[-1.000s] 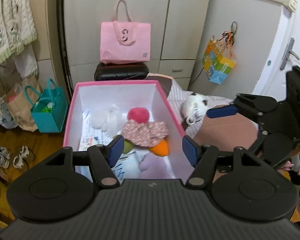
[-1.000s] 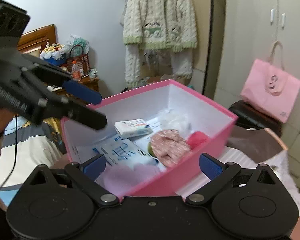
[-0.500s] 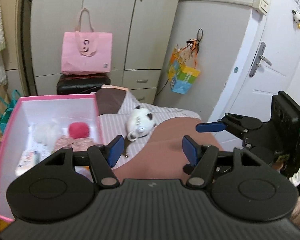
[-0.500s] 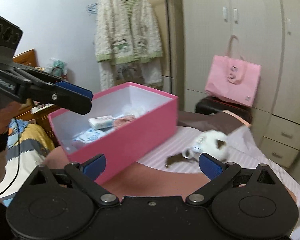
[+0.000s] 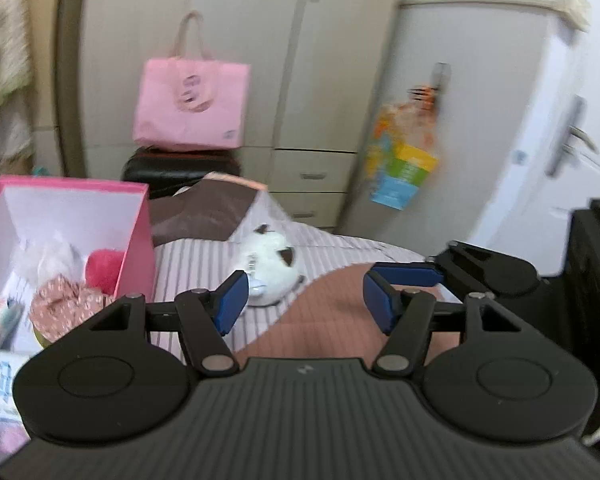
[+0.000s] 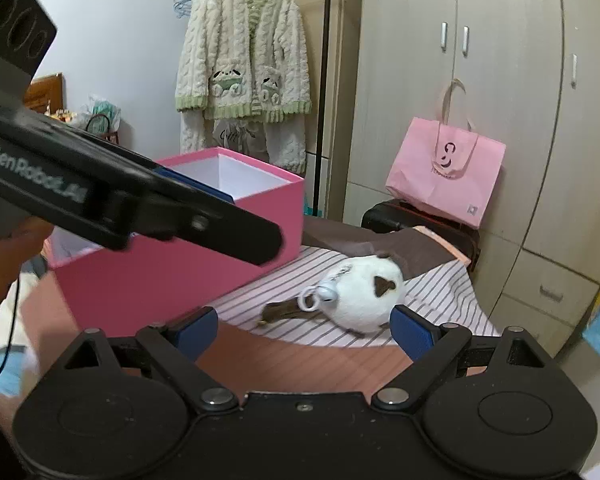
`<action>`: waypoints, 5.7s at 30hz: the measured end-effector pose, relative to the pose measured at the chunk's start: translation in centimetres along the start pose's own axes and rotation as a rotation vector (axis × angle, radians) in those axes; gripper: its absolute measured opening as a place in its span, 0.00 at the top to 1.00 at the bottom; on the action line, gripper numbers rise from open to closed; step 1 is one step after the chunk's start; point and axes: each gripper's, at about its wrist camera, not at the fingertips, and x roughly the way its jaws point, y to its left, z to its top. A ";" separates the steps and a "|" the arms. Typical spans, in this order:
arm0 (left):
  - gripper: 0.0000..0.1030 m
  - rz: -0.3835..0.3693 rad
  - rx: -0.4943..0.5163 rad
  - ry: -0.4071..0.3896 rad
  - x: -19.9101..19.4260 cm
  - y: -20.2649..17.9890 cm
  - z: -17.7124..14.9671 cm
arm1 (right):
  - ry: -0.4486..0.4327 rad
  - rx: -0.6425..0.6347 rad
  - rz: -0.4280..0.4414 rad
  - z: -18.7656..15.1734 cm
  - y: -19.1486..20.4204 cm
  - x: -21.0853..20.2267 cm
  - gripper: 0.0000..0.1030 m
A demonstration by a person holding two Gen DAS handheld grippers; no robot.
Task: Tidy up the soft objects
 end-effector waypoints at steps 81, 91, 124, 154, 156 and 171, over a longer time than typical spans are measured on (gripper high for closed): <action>0.59 -0.173 0.183 0.126 -14.9 1.6 -9.5 | 0.127 0.166 -0.197 -2.7 18.5 -6.1 0.40; 0.59 -0.091 0.141 0.128 -21.5 6.0 -7.9 | 0.089 0.081 -0.061 1.9 23.9 -6.8 0.37; 0.58 -0.093 -0.199 0.103 -9.7 23.7 2.6 | 0.103 0.119 0.187 13.2 16.6 11.6 0.27; 0.47 0.003 0.009 -0.090 -17.0 16.7 -1.7 | -0.082 0.123 0.006 7.3 15.0 0.1 0.26; 0.46 0.008 0.030 -0.107 -18.0 15.8 -2.0 | -0.096 0.137 -0.008 7.1 14.7 -1.4 0.26; 0.18 0.025 0.149 -0.178 -20.1 10.0 -6.4 | -0.187 0.225 -0.250 1.4 15.0 -8.9 0.04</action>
